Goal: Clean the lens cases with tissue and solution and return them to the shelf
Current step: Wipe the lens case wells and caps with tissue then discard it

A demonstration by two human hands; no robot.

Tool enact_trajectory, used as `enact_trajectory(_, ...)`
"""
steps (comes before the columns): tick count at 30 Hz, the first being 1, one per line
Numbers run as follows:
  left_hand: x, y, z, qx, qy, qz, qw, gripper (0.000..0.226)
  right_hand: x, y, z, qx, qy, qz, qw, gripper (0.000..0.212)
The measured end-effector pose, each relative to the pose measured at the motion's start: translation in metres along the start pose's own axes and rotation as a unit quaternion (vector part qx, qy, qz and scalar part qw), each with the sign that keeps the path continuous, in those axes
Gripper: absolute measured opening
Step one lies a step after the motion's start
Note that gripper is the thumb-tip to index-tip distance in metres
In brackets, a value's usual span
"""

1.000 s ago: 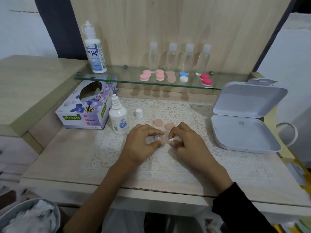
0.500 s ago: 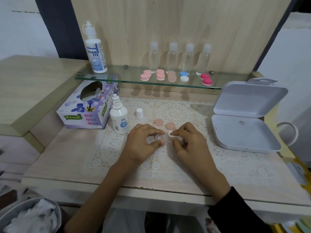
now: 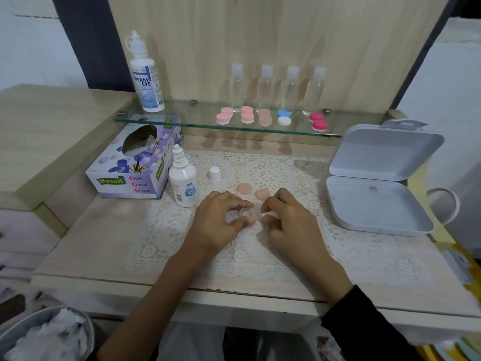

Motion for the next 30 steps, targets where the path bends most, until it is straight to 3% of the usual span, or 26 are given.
enact_trajectory(5, 0.0, 0.002, 0.001, -0.016, 0.0, 0.014, 1.0, 0.037, 0.008, -0.001, 0.001, -0.003, -0.048, -0.098, 0.994, 0.011)
enact_trajectory(8, 0.001, 0.0, 0.0, -0.009, -0.002, 0.0, 1.0, 0.032, 0.009, 0.002, -0.001, 0.046, -0.088, -0.179, 0.979, 0.02)
enact_trajectory(11, 0.001, 0.0, 0.001, -0.003, -0.002, 0.0, 1.0, 0.032, 0.007, 0.007, 0.0, 0.107, -0.093, -0.213, 0.967, 0.012)
enact_trajectory(14, 0.002, 0.0, 0.003, -0.001, -0.005, -0.004, 1.0, 0.035, 0.001, 0.007, 0.003, 0.096, -0.032, -0.185, 0.978, 0.008)
enact_trajectory(20, 0.003, 0.0, 0.003, -0.002, -0.005, -0.004, 1.0, 0.036, -0.007, 0.007, 0.006, 0.074, 0.044, -0.051, 0.995, 0.023)
enact_trajectory(23, 0.003, 0.0, 0.003, 0.0, -0.005, -0.006, 1.0, 0.035, -0.007, 0.008, 0.007, 0.065, 0.064, -0.018, 0.996, 0.016)
enact_trajectory(30, 0.004, 0.0, 0.003, 0.0, -0.001, 0.004, 1.0, 0.034, -0.006, 0.008, 0.005, 0.083, 0.03, -0.074, 0.993, 0.02)
Point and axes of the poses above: each hand's wrist, its own z-axis away from the middle knuckle, its own y-axis out of the back of the hand, x = y × z, the point moved 1 cm from there along -z, towards the middle knuckle, and after that the axes turned 9 degrees about y, right-handed, at the moved point
